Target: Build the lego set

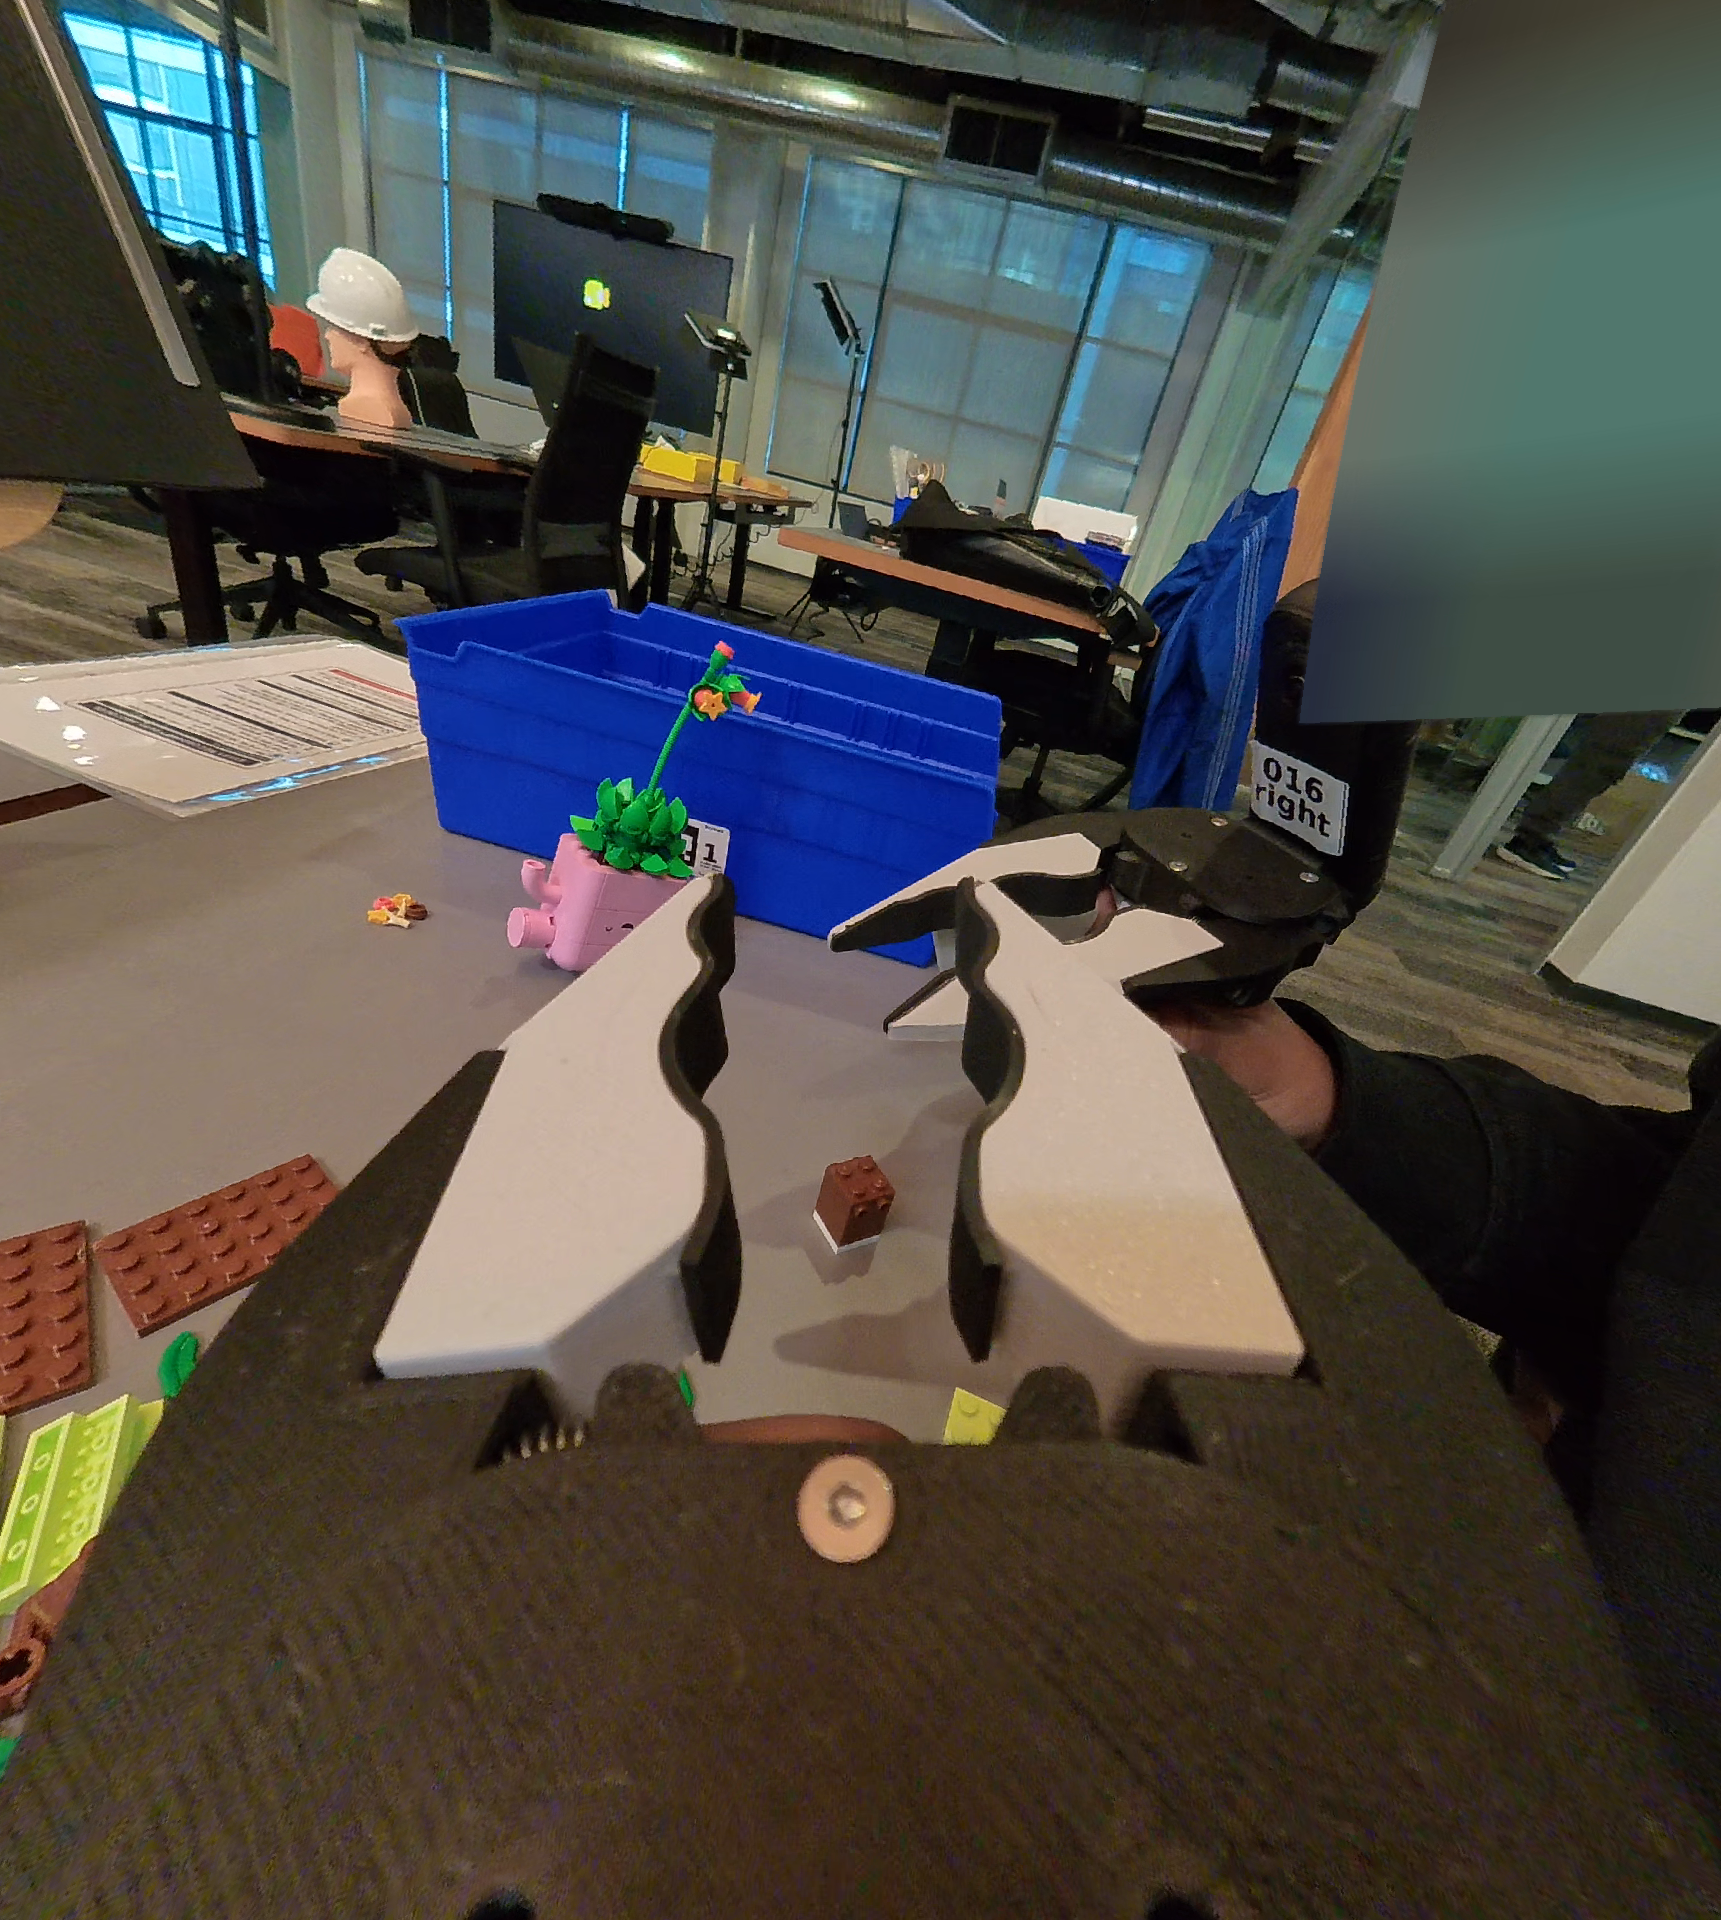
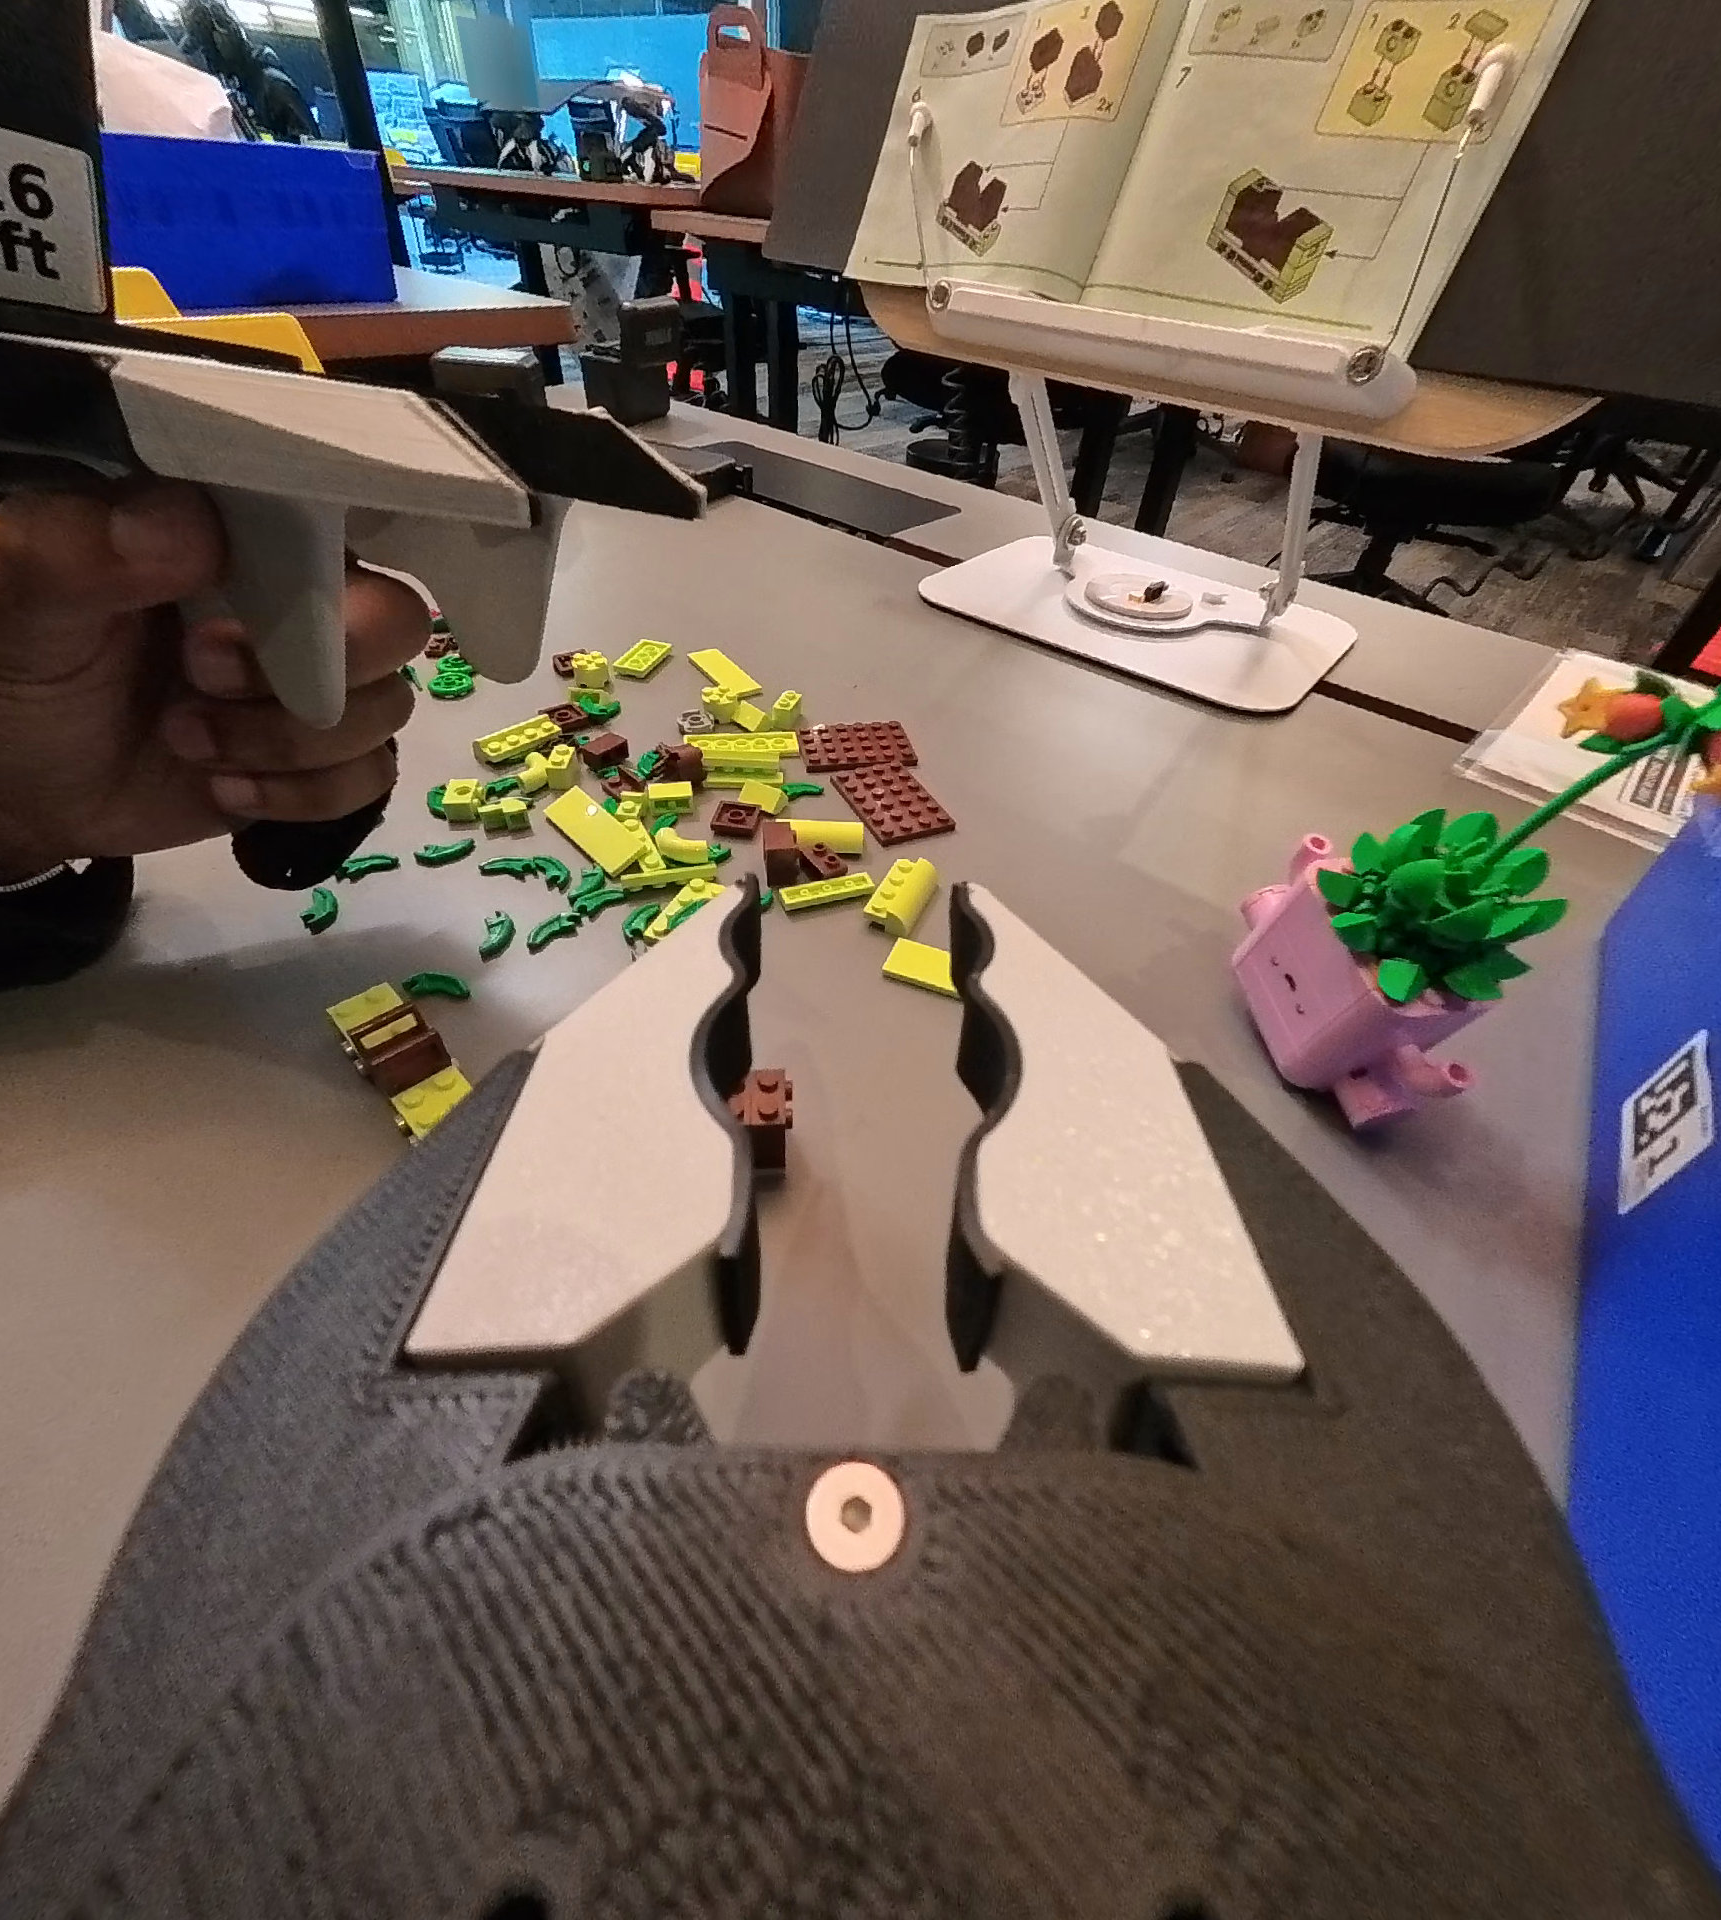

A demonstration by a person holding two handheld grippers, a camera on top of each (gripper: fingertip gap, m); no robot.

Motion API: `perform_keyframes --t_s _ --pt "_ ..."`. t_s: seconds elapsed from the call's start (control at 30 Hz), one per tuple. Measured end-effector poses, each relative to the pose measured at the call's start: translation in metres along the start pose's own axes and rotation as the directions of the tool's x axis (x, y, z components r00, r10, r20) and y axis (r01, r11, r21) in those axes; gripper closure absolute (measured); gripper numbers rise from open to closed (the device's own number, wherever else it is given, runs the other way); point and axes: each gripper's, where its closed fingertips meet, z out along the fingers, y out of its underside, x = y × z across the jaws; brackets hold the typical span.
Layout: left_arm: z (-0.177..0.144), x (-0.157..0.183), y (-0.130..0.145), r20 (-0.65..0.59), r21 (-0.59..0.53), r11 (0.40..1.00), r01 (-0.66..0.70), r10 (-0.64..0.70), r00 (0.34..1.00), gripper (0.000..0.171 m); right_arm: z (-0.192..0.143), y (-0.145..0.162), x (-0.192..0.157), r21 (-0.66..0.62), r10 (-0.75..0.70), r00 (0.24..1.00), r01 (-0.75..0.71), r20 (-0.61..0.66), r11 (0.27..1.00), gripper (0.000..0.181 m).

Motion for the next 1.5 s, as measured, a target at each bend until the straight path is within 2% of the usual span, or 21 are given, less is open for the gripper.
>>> perform_keyframes --t_s 0.5,0.6,0.63,0.7,0.73,0.9,1.07,1.27,1.33,1.4,1.5 --pt "0.0 0.0 0.0 0.002 0.001 1.0 -0.005 0.005 1.0 0.132 0.0 0.0 -0.001 -0.002 -0.011 1.0 0.011 -0.004 1.0 0.147" --pt "0.0 0.001 -0.001 0.002 0.002 1.0 -0.005 0.005 1.0 0.132 -0.003 -0.002 0.013 0.022 0.024 0.995 -0.022 -0.096 1.0 0.128" --pt "0.0 0.0 -0.001 0.003 0.002 1.0 -0.007 0.007 1.0 0.132 -0.007 -0.003 0.022 0.038 0.065 0.987 -0.06 -0.144 0.997 0.13" --pt "-0.001 0.0 0.0 0.008 0.0 1.0 -0.01 0.01 1.0 0.132 -0.012 -0.002 0.021 0.04 0.144 0.984 -0.14 -0.107 0.989 0.146" --pt "-0.001 -0.001 0.0 0.009 -0.002 1.0 -0.009 0.009 1.0 0.132 -0.012 0.001 0.017 0.016 0.165 0.984 -0.165 -0.066 0.986 0.152" --pt "0.0 -0.002 0.003 0.009 -0.01 1.0 -0.003 0.004 1.0 0.132 -0.003 0.025 -0.005 -0.17 0.137 0.989 -0.128 0.046 0.977 0.141" --pt "0.001 -0.002 0.005 0.005 -0.017 1.0 0.004 -0.004 1.0 0.132 0.004 0.043 -0.018 -0.292 0.078 0.993 -0.05 0.086 0.955 0.144" --pt "0.002 -0.002 0.005 0.005 -0.02 1.0 0.007 -0.007 1.0 0.132 0.008 0.057 -0.02 -0.379 0.09 0.992 -0.05 0.09 0.924 0.141" --pt "0.002 -0.003 0.006 0.005 -0.022 1.0 0.01 -0.01 1.0 0.132 0.009 0.063 -0.022 -0.413 0.09 0.991 -0.042 0.099 0.91 0.145" --pt "0.002 -0.003 0.006 0.007 -0.024 1.0 0.012 -0.011 1.0 0.132 0.01 0.066 -0.026 -0.429 0.086 0.989 -0.026 0.122 0.903 0.161" --pt "0.002 -0.003 0.006 0.008 -0.024 1.0 0.01 -0.01 1.0 0.132 0.009 0.065 -0.03 -0.427 0.082 0.987 -0.014 0.141 0.904 0.164"
